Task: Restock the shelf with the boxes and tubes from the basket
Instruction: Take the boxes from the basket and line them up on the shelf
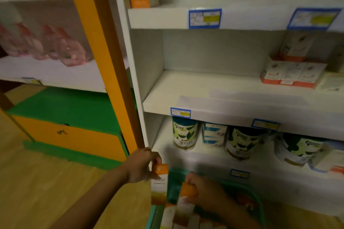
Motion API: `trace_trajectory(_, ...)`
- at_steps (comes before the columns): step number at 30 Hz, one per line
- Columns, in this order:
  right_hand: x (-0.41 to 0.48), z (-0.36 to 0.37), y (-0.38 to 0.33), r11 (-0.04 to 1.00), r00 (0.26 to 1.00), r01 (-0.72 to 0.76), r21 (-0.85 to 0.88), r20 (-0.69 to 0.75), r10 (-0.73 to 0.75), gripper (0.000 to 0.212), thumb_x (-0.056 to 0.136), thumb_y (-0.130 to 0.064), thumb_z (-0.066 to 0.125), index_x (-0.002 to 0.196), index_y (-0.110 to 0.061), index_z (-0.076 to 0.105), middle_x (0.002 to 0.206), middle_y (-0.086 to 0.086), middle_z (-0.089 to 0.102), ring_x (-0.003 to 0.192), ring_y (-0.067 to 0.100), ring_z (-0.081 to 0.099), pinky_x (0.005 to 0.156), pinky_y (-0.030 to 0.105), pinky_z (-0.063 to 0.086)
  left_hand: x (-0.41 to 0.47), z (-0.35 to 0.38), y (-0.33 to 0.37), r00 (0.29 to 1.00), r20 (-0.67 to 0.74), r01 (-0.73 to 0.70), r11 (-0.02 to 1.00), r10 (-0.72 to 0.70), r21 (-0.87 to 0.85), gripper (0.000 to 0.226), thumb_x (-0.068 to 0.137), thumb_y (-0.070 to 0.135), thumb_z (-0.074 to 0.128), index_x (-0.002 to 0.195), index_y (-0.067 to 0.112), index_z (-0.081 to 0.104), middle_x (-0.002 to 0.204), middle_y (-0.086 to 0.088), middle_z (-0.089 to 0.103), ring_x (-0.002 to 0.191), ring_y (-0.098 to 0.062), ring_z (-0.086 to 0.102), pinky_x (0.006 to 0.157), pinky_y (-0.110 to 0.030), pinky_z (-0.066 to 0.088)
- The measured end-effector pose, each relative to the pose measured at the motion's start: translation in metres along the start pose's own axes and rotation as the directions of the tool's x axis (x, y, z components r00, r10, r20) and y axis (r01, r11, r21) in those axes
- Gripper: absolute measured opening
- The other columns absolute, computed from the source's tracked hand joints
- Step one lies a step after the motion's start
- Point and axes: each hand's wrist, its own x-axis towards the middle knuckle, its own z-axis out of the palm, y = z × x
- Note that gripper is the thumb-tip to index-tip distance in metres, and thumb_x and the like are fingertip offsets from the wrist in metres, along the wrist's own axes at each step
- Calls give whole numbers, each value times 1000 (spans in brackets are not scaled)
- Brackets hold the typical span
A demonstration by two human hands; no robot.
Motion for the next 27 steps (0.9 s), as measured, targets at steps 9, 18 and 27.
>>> trace_trajectory(9, -72, -180, -107, 963, 934, 181, -200, -271, -232, 37, 75, -41, 70, 100, -36, 42, 111, -3, 59, 100, 18, 59, 82, 33, 49, -8, -197, 47, 995, -77, -64, 996, 68, 56, 36, 79, 35, 68, 110, 21, 59, 109, 1, 62, 99, -15, 54, 82, -27, 45)
trace_trajectory(18, -142, -317, -206, 918, 775, 318, -238, -493, -396, 36, 74, -29, 75, 102, -28, 52, 93, -9, 59, 86, 9, 58, 70, 15, 45, -21, -366, 100, 956, -234, -175, 984, 177, 32, 31, 82, 26, 65, 111, 19, 55, 98, 8, 53, 90, -7, 51, 71, -14, 41)
trace_trajectory(27, -138, -387, -250, 921, 715, 348, -175, -587, -381, 38, 73, -19, 76, 105, -17, 56, 101, 8, 64, 86, 19, 63, 65, 21, 52, 27, -441, 104, 915, -371, -83, 975, 156, 206, 38, 88, 22, 58, 122, 7, 52, 120, -12, 59, 104, -22, 56, 85, -28, 45)
